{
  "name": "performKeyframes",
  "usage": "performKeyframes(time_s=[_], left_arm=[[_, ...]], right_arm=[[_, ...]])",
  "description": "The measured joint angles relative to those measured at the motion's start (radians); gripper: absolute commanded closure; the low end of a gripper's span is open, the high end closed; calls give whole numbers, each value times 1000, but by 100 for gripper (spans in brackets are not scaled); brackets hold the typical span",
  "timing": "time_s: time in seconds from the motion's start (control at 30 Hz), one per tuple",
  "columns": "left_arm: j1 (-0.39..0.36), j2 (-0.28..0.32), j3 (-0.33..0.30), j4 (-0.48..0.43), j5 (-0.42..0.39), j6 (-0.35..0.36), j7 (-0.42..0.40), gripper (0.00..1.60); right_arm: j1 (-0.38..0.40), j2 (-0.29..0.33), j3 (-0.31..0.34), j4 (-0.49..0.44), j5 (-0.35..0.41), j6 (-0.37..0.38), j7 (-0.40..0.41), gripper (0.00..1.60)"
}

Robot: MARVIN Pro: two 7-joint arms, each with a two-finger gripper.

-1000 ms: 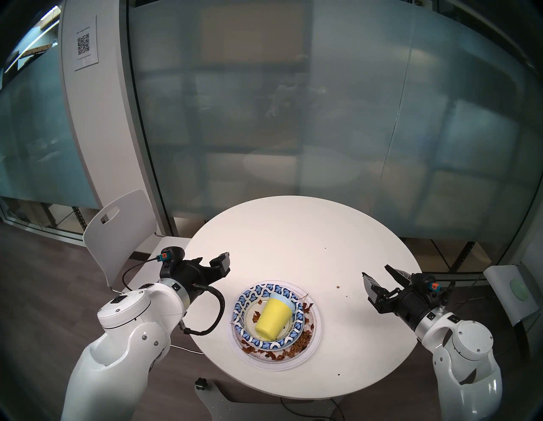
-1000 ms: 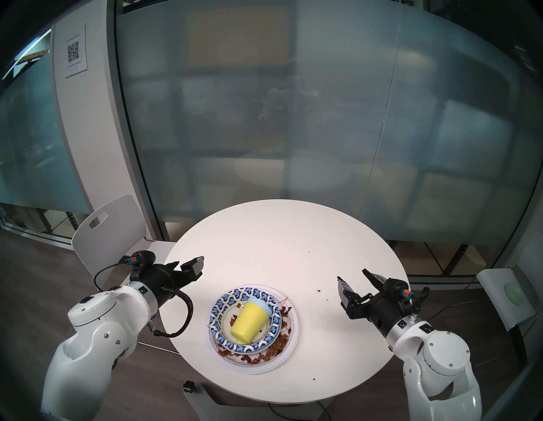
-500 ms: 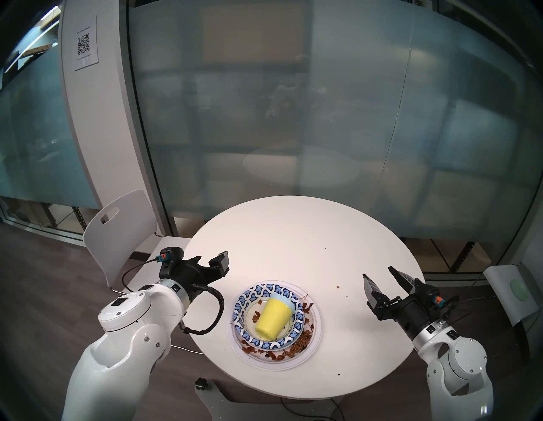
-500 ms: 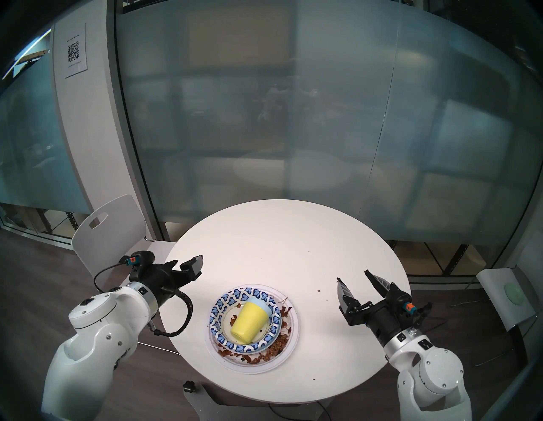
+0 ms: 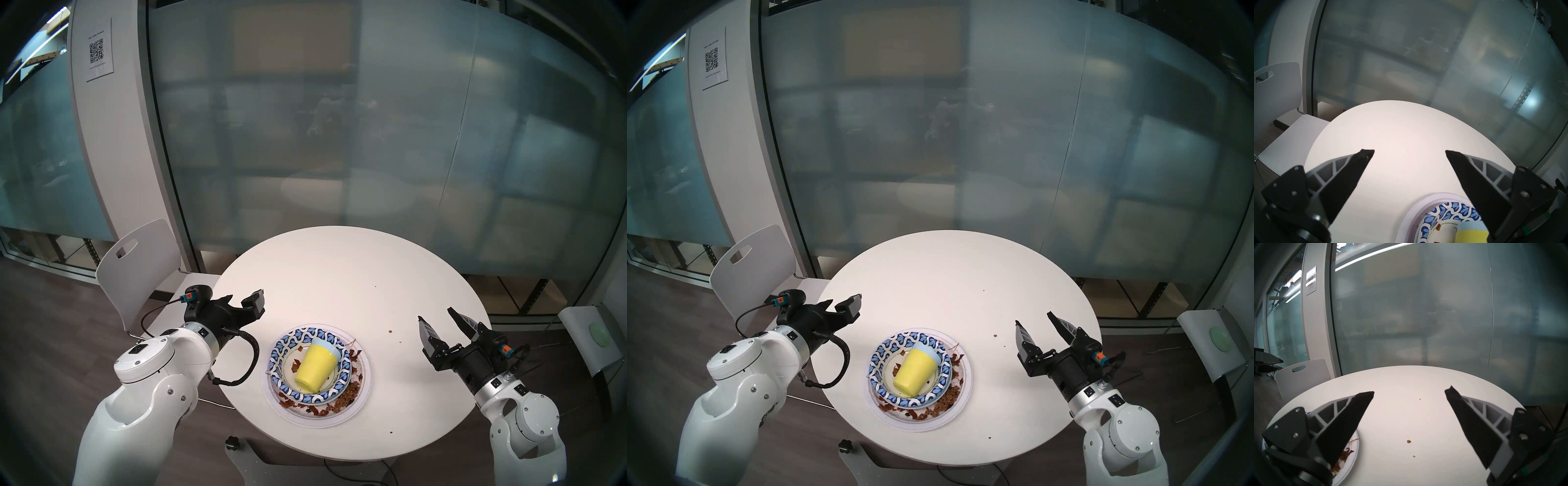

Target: Stack the plates into one stack

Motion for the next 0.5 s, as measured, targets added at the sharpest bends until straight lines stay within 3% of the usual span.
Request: performKeyframes(time_s=[0.5], left_arm=[[1, -8, -1, 0, 7, 0, -6, 0]], right_arm=[[2, -8, 3, 1, -1, -2, 7, 0]])
